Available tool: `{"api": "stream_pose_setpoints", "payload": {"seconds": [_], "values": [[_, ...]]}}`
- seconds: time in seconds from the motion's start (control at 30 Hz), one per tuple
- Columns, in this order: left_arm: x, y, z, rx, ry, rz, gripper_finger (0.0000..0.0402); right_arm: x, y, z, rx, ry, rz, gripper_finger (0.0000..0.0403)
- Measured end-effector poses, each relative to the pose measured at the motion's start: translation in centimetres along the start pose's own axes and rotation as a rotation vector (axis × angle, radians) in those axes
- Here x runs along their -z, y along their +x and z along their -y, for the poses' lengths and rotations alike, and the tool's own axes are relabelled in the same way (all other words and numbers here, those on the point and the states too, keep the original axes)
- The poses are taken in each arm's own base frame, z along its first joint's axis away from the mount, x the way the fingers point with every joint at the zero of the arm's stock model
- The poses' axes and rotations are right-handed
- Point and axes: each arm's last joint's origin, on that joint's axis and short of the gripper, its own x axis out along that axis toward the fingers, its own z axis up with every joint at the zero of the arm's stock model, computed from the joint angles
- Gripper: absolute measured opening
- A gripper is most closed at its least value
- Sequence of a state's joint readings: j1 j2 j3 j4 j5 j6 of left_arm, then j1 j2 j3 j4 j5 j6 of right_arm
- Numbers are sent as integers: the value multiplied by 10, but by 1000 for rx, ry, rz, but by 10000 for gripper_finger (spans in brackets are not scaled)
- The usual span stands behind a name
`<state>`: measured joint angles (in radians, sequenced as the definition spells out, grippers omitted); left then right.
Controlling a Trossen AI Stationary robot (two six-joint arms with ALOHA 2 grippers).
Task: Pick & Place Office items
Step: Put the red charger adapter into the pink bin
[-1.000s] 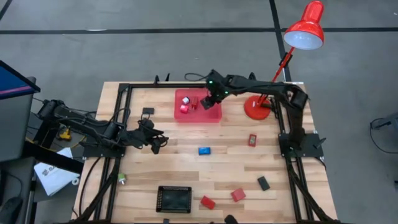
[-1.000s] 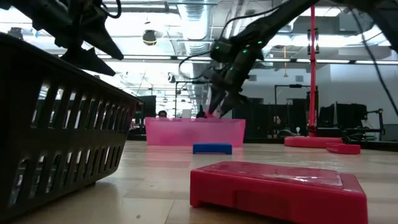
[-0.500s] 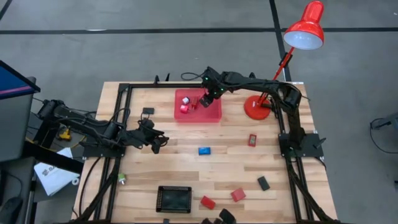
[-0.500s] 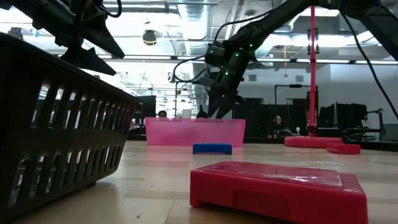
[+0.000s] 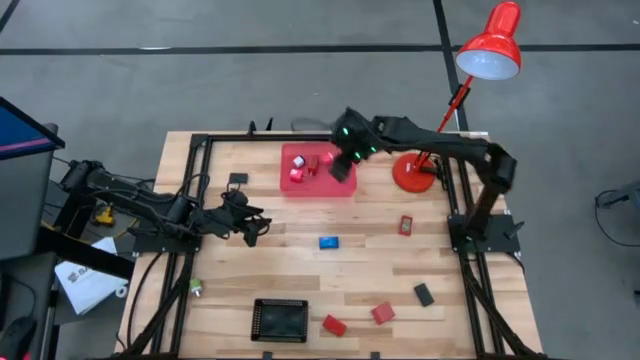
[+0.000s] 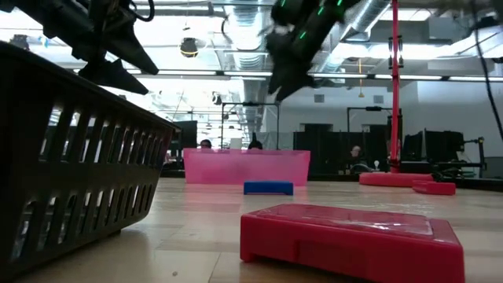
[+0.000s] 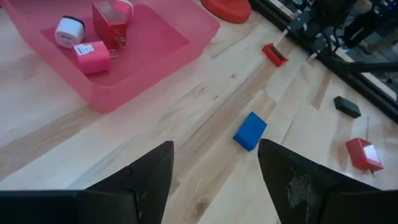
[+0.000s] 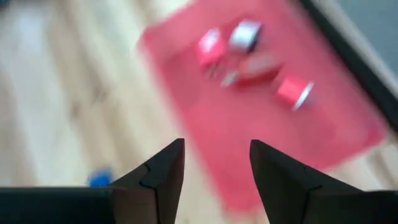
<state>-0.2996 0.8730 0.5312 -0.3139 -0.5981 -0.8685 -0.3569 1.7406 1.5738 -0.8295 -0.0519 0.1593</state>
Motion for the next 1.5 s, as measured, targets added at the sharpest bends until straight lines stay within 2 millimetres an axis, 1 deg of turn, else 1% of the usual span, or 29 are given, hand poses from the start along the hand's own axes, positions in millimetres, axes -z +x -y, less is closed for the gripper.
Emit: {"api": "stream_pose_setpoints", "payload": {"seconds": [0.1,0.17,0.23,0.33,0.43,0.5,0.6,0.7,0.73,0.83,0.93,1.07,1.17,1.3,1.4,1.5], "values": [[0,0,0,0,25,0,231,29,-24,-28,-34,-98,-87,175],[0,0,0,0,39,0,231,53,-37,-43,-26,-88,-143,175],[0,0,0,1,45,0,231,79,-47,-54,-7,-34,-186,175],[0,0,0,2,44,2,231,117,-59,-65,30,125,-221,176],[-1,0,1,7,39,7,231,149,-66,-75,59,312,-216,175],[-1,0,1,11,40,10,231,168,-69,-84,67,400,-225,175],[-2,0,2,16,37,14,231,191,-71,-100,75,479,-233,175],[-1,0,2,23,37,8,231,205,-69,-120,47,489,-221,176],[-1,0,2,30,37,1,231,208,-68,-129,12,454,-215,176],[-1,0,3,48,36,-13,231,223,-62,-159,-90,252,-216,176],[-1,0,4,60,34,-23,231,247,-55,-182,-124,39,-275,176],[-1,0,4,76,32,-33,231,280,-46,-201,-134,-247,-361,177],[-2,0,5,84,31,-25,231,296,-39,-211,-145,-377,-393,182],[-3,0,7,102,21,-18,231,303,-30,-225,-217,-468,-353,194],[-3,0,7,107,18,-16,231,302,-25,-235,-282,-483,-308,200],[-4,-1,8,115,12,-9,231,299,-22,-242,-303,-571,-247,205]]}}
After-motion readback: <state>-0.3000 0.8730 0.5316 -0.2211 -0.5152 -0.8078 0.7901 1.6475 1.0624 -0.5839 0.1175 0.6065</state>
